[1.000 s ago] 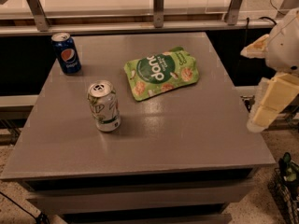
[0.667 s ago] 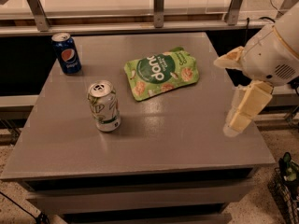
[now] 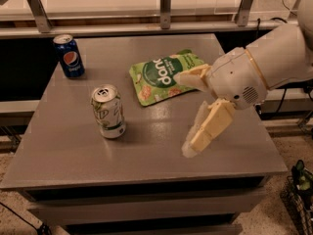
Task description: Knock 7up can over
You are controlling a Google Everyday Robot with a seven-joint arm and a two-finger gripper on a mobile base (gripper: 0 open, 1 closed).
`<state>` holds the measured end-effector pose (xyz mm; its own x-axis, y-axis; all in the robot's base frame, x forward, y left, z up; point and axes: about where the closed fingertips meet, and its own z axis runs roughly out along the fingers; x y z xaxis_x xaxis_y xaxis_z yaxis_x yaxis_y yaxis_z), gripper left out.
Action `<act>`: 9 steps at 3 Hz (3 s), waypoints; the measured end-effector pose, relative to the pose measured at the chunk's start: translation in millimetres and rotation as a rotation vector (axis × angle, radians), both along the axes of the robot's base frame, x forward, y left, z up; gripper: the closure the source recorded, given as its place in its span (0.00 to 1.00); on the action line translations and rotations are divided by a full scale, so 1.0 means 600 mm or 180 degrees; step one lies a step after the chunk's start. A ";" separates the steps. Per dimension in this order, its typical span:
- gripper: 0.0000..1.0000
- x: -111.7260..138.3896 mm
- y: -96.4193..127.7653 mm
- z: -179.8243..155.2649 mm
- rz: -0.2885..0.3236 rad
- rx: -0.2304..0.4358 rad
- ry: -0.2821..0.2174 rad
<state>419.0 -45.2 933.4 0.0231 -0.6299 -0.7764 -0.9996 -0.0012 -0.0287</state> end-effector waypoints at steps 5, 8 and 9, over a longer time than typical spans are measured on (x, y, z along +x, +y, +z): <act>0.00 0.102 0.162 -0.010 0.0776 0.0947 -0.0452; 0.00 0.114 0.215 -0.063 0.0808 0.1382 -0.0188; 0.00 0.108 0.228 -0.079 0.0823 0.1450 -0.0066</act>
Offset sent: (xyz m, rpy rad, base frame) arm -0.0074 0.0345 0.0012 0.0821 0.0253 0.0476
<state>483.8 91.5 885.8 0.1514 -0.2000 -0.9680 -0.9675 -0.2308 -0.1036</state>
